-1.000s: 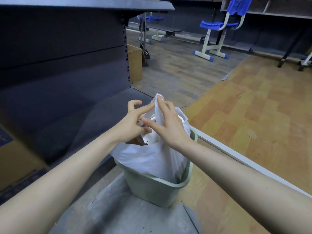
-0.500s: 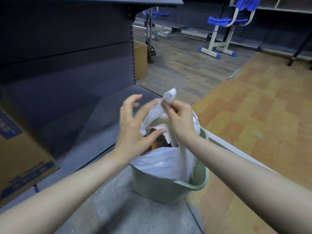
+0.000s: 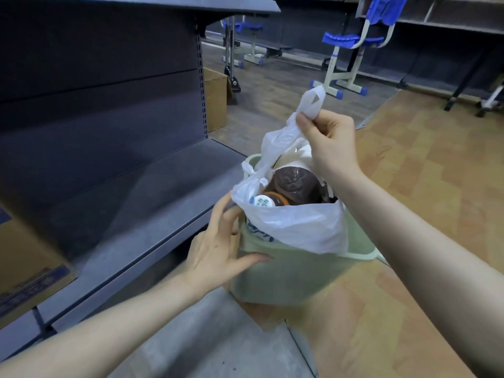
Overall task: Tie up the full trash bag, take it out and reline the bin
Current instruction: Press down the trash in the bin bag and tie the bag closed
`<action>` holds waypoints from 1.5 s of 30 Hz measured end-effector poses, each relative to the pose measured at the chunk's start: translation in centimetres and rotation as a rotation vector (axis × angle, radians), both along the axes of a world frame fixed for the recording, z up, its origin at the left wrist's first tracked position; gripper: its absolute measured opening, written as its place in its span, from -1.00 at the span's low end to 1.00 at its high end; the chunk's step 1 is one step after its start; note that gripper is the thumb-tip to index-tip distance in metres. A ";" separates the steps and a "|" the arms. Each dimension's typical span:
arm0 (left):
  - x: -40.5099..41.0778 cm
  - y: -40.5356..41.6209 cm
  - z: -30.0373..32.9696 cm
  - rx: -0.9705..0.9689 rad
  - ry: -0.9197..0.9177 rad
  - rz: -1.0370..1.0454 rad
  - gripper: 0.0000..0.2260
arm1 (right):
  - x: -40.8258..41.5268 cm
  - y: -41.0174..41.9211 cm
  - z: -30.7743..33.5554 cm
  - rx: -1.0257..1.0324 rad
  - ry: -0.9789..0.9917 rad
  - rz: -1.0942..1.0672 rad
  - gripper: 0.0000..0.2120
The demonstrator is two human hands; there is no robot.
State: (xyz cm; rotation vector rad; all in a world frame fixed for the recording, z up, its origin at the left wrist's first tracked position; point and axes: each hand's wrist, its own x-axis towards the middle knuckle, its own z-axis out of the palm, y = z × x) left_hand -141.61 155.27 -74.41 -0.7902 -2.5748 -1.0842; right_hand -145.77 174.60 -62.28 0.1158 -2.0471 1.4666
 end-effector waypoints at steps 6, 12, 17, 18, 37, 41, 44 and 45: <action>-1.1 1.4 -2.9 -0.301 0.260 -0.209 -0.41 | 0.7 2.0 -3.9 0.057 -0.167 0.013 -0.63; -0.5 1.8 -4.5 -0.455 0.023 -0.295 -0.57 | 1.5 2.9 -4.5 0.030 -0.163 -0.021 -0.65; -0.8 2.4 -3.5 -0.488 -0.024 -0.253 -0.74 | 2.3 3.9 -0.7 0.075 -0.079 0.031 -0.72; -0.9 2.5 -3.4 -0.456 -0.022 -0.246 -0.74 | 2.4 4.2 -0.3 0.097 -0.084 0.045 -0.72; -0.5 3.3 -3.5 -0.287 -0.135 -0.255 -0.42 | 0.2 6.1 4.7 0.343 -0.256 -0.049 -0.70; -0.6 3.2 -3.6 -0.247 -0.137 -0.295 -0.38 | 0.5 5.7 4.8 0.315 -0.239 -0.056 -0.67; -0.4 3.4 -3.4 -0.255 -0.149 -0.288 -0.35 | 0.6 5.4 4.9 0.301 -0.225 -0.062 -0.71; -0.4 3.4 -3.3 -0.260 -0.160 -0.280 -0.36 | 0.6 5.2 5.0 0.288 -0.217 -0.065 -0.72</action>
